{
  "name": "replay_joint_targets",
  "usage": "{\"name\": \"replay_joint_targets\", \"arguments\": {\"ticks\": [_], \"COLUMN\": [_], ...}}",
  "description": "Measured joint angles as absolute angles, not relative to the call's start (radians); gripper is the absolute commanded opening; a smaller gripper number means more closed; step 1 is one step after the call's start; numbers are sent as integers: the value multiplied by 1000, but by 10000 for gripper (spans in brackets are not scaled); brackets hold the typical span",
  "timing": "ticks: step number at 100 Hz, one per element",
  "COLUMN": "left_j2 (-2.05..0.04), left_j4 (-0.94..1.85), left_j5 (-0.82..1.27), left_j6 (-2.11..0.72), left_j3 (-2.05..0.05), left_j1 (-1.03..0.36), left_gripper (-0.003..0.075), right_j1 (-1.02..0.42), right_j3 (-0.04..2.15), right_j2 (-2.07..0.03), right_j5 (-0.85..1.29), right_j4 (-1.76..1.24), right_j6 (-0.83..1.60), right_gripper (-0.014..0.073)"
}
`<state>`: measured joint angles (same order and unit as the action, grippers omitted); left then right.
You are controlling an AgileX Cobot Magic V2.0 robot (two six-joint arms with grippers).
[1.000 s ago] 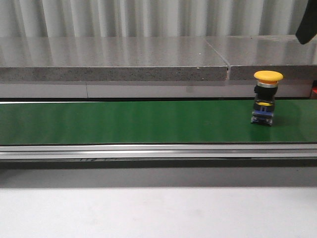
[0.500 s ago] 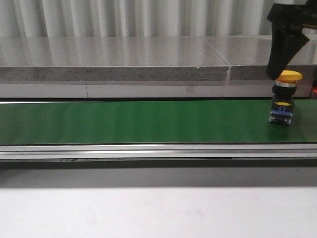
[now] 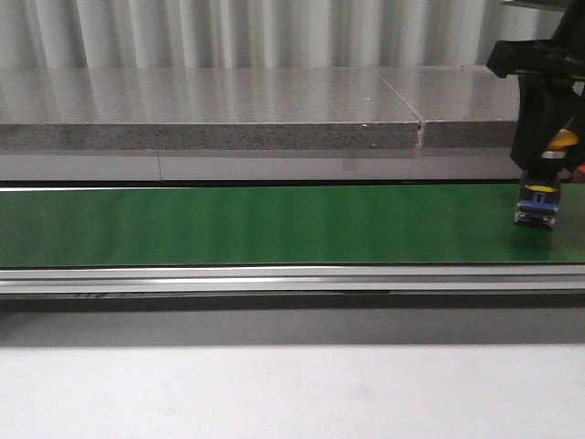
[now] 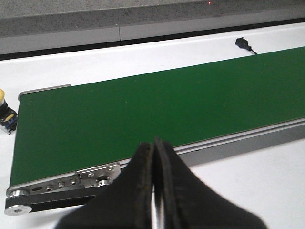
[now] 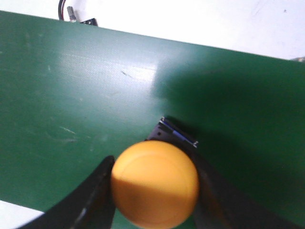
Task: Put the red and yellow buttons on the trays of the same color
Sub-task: 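Lower the yellow button into the yellow tray and release it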
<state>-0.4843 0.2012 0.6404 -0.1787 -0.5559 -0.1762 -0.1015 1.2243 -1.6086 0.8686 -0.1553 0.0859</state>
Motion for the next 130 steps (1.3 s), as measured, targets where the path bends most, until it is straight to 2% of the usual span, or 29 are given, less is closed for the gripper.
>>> {"name": "replay_joint_targets", "arguments": {"ticks": [23,63,77,114,130], "left_j2": [-484,-484,-484,-484,-484], "left_j4": [201,201,201,201,201], "left_j5": [640,640,640,640,640], "left_j6": [-179,-179,-179,-179,-179], "left_j3": [-556,-556,-556,-556,-556], "left_j1": [-176,-176,-176,-176,-176], "left_gripper": [-20,-20,-20,-20,-20], "right_j1": [-101,-47,36,383,473], "right_j3": [1224,1224,1208,1114,1080], "right_j2": [-1529,-1397,-1368,-1297,-1297], "right_j5": [855,920,932,938,935], "right_j4": [-135,62,64,70,70], "right_j6": [53,-195,-223,-236,-238], "right_gripper": [206,206,206,206,206]}}
